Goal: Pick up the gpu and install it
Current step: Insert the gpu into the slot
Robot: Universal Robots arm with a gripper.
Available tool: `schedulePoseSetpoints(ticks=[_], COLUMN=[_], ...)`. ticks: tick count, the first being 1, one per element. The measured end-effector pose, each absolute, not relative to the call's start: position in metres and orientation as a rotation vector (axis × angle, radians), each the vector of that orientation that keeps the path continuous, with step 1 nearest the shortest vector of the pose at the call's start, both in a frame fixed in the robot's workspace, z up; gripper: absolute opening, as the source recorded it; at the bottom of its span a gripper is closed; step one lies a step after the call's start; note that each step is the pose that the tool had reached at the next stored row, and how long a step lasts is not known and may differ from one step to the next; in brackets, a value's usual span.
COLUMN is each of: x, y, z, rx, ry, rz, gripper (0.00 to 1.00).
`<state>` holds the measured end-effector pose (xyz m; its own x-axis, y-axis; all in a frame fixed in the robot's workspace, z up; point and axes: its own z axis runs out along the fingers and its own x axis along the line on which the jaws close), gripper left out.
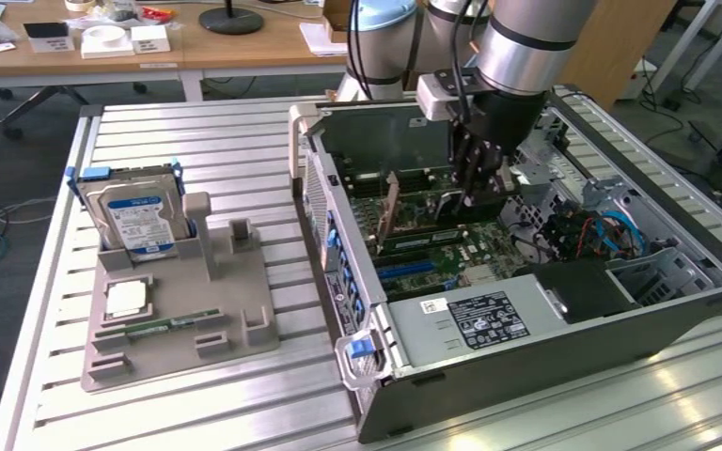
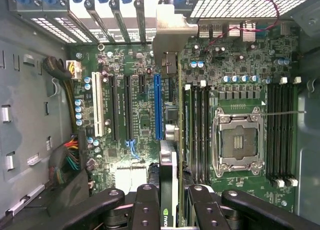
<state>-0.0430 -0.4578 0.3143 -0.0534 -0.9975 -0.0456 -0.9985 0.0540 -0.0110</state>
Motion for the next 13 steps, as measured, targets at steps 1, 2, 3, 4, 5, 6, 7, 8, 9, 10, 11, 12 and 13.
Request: schedulePoseSetpoints(ticks=[1,2,3,4,5,6,7,8,9,10,11,12,13], x=[-0.0430,-0.0430,-0.0430,-0.0430,-0.0430,-0.0430,-0.0430,-0.0430,-0.0430,-0.0430,-0.0430,-0.0430,-0.0430], y=[-0.4578,-0.4578,-0.4578,-0.4578,-0.4578,-0.4578,-0.4578,-0.4578,-0.4578,-0.4578,-0.4578,-0.4578,-0.4578], z=[0.3142,0.3141,0.3142,0.3141,0.3141,0.3141,0.3141,0.3140,0.3136,0.3130,0.3125,0.3124,0.3125], rx=[-2.133,-2.133,-2.133,-2.133,-2.133,-2.133,-2.133,-2.133,-2.133,-2.133,-2.133,-2.133,-2.133], ry=[2.251,2.251,2.251,2.251,2.251,2.251,2.251,2.251,2.250,2.250,2.250,2.251,2.251], rz=[0.036,0.036,0.036,0.036,0.036,0.036,0.036,0.036,0.036,0.037,0.036,0.036,0.036], gripper=[0.27,0.27,0.27,0.27,0.27,0.27,0.27,0.27,0.27,0.27,0.27,0.27,0.27])
